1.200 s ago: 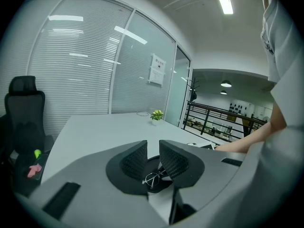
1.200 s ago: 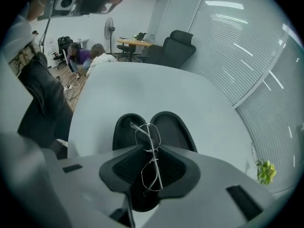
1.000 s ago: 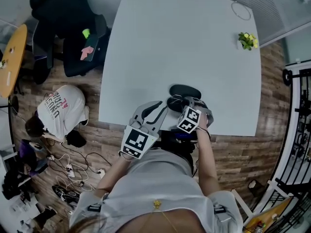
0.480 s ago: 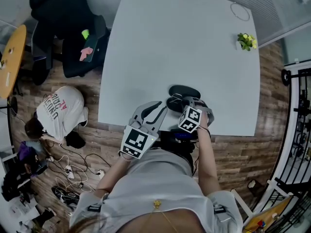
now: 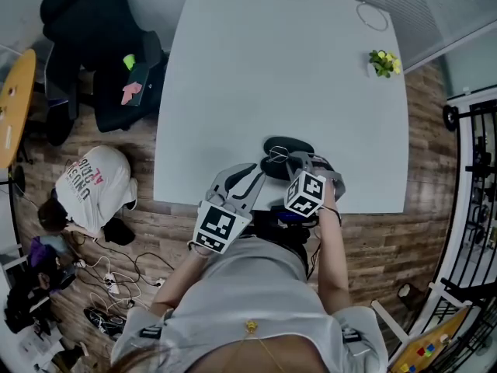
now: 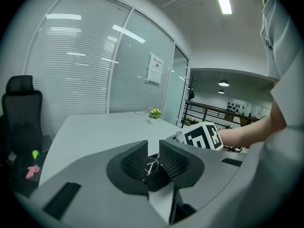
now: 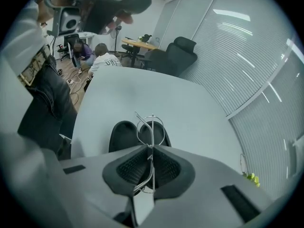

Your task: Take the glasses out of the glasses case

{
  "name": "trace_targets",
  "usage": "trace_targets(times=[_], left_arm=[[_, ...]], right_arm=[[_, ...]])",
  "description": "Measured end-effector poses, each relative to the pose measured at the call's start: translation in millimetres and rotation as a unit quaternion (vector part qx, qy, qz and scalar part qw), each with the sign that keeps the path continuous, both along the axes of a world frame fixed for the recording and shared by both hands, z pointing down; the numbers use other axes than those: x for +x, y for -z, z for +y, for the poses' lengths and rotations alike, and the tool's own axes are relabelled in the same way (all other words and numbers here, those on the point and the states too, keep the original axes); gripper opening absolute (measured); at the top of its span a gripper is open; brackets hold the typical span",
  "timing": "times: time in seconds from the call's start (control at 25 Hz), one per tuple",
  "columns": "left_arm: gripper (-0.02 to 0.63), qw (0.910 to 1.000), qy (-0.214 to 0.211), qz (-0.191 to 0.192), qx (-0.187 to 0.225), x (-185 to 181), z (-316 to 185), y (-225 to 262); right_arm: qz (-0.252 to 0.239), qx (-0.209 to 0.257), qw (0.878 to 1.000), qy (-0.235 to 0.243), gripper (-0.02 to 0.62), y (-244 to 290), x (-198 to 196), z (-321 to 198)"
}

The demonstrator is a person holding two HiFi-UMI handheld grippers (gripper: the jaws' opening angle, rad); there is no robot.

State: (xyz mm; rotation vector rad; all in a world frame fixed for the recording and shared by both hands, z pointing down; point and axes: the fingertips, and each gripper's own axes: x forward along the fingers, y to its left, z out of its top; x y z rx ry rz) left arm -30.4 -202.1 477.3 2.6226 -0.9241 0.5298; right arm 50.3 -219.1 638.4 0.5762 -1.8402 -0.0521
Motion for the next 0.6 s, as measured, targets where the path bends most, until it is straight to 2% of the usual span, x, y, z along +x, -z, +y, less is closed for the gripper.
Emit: trace_targets(times=[0.6], left_arm=[[0.089,0.9998,-0.015,0.006,0.013,11.5,1.5,5.0]], right_arm=[[-0.013,0.062,0.998,0.007,0.044,93.2,-0.4,-1.5]])
